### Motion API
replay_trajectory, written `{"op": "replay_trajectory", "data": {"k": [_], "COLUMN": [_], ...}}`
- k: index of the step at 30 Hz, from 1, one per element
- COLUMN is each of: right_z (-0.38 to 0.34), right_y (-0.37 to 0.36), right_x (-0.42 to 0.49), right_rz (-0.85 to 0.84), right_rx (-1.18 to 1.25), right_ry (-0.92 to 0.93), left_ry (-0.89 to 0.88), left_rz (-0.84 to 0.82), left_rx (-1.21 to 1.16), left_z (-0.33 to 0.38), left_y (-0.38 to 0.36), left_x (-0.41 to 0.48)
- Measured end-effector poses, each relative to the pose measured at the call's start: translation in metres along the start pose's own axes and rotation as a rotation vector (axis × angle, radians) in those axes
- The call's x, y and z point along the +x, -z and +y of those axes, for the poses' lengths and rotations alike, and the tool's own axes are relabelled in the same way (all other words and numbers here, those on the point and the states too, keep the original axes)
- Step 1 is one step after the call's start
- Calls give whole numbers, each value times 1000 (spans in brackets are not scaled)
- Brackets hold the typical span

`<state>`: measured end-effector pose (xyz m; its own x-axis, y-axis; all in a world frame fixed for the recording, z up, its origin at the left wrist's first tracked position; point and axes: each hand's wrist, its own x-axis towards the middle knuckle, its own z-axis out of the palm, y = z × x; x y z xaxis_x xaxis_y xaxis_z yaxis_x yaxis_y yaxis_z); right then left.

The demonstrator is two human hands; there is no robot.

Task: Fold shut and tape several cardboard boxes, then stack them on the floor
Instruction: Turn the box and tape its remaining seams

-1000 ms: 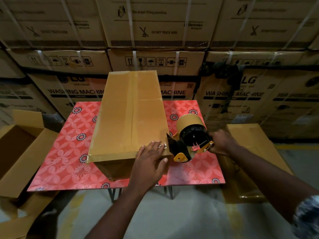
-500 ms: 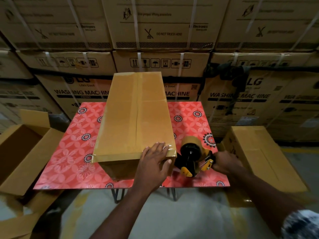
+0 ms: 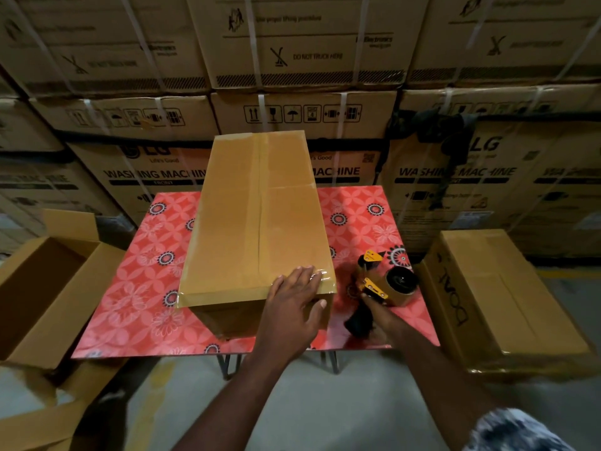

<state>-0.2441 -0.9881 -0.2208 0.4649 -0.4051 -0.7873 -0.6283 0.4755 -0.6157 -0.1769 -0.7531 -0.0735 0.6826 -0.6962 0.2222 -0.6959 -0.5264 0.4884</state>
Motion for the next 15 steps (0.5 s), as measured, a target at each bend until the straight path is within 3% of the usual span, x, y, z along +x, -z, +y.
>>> {"op": "replay_trajectory", "data": {"k": [2,4,5,7,9,10,15], "right_z": [-2,-13,-22,-30,-27,-23,-9], "right_y": [-12,-22,-31,-48,-63,-69,-88], "right_x": [-12,-35,-49,-79,-96,-101,-98], "right_rz": [-16,88,125,-20,-217,-237,-44], "right_rx": [-310,-556,-543,-215,42,82,101], "right_ry": [128,329,458,657,694,705,746], "left_ry": [-2,10,12,13,13,13,4], "left_rz": [3,6,8,8,-3,-12,-43], "left_rx": [-4,-28,-33,-28,-17,-14,-3], "left_z": [-1,0,1,2,1,1,1], "left_y": [0,0,0,0,1,1,4], "left_x": [0,0,1,1,0,0,1]}}
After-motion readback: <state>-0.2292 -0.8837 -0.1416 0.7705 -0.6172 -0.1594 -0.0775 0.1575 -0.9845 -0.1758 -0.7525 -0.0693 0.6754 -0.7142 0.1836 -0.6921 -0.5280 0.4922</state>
